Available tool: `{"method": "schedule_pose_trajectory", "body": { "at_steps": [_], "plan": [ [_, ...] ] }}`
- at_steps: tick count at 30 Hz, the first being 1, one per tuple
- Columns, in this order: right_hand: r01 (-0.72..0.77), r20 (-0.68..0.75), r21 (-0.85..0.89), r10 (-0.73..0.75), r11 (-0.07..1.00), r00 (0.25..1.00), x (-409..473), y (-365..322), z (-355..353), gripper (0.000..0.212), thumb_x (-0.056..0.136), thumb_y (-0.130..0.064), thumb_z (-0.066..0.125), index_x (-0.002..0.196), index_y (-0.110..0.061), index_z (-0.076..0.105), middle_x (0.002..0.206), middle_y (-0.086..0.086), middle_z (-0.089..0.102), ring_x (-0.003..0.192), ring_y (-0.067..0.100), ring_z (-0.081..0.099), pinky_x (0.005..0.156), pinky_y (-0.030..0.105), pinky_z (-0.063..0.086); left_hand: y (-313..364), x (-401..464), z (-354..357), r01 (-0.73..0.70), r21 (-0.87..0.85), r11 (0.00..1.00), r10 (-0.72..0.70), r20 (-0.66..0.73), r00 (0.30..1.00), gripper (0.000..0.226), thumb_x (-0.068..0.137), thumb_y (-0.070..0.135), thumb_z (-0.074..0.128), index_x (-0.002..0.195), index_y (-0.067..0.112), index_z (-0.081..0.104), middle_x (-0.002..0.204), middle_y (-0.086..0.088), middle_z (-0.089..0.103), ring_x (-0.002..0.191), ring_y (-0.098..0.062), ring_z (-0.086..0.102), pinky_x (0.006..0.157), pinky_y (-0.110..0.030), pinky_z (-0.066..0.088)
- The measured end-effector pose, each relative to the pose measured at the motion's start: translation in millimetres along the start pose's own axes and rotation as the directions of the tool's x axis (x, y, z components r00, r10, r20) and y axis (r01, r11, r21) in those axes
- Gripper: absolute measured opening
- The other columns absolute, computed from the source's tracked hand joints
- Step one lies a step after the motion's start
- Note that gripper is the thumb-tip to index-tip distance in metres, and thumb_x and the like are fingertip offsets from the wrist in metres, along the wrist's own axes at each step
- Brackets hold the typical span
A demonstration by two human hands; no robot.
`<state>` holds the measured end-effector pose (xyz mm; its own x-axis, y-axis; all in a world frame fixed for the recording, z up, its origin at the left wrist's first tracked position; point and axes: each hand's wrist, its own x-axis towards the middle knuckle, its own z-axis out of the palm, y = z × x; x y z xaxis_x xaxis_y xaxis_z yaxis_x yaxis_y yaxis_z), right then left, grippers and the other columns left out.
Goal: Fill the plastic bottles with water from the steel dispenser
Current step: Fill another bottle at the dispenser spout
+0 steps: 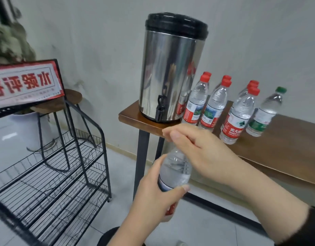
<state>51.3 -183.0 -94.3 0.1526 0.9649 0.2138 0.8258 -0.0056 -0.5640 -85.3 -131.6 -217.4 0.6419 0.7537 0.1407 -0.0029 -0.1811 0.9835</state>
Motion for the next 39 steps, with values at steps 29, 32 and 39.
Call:
{"method": "schedule_pose_trajectory", "body": {
  "at_steps": [29,32,39],
  "plan": [
    [0.094,-0.353,0.450,0.081,0.888,0.932,-63,27,-60,0.039,0.098,-0.047,0.045,0.102,-0.017,0.070,0.102,-0.006,0.077,0.104,0.009,0.068,0.096,0.035,0.048,88,3,57,-0.058,0.152,0.987,0.035,0.151,0.988,0.067,0.072,0.044,0.086,0.129,0.059,0.053,0.122,0.028,0.068,0.116,0.000,0.064,0.105,-0.040,0.051],
    [0.134,-0.449,0.476,0.109,0.869,0.887,-71,38,-69,0.040,0.098,-0.049,0.047,0.103,-0.017,0.069,0.101,-0.003,0.077,0.105,0.013,0.069,0.099,0.044,0.050,95,13,73,-0.112,0.169,0.979,0.080,0.190,0.979,0.065,0.076,0.037,0.087,0.128,0.058,0.053,0.120,0.032,0.067,0.113,0.006,0.063,0.102,-0.032,0.051],
    [0.079,-0.313,0.501,0.095,0.862,0.945,-85,68,-104,0.036,0.101,-0.054,0.046,0.111,-0.028,0.069,0.119,0.004,0.072,0.113,0.024,0.066,0.103,0.057,0.046,105,32,98,-0.057,0.129,0.990,0.011,0.334,0.943,0.054,0.081,0.031,0.085,0.120,0.056,0.056,0.113,0.033,0.070,0.105,0.010,0.066,0.088,-0.021,0.052]
  ]
}}
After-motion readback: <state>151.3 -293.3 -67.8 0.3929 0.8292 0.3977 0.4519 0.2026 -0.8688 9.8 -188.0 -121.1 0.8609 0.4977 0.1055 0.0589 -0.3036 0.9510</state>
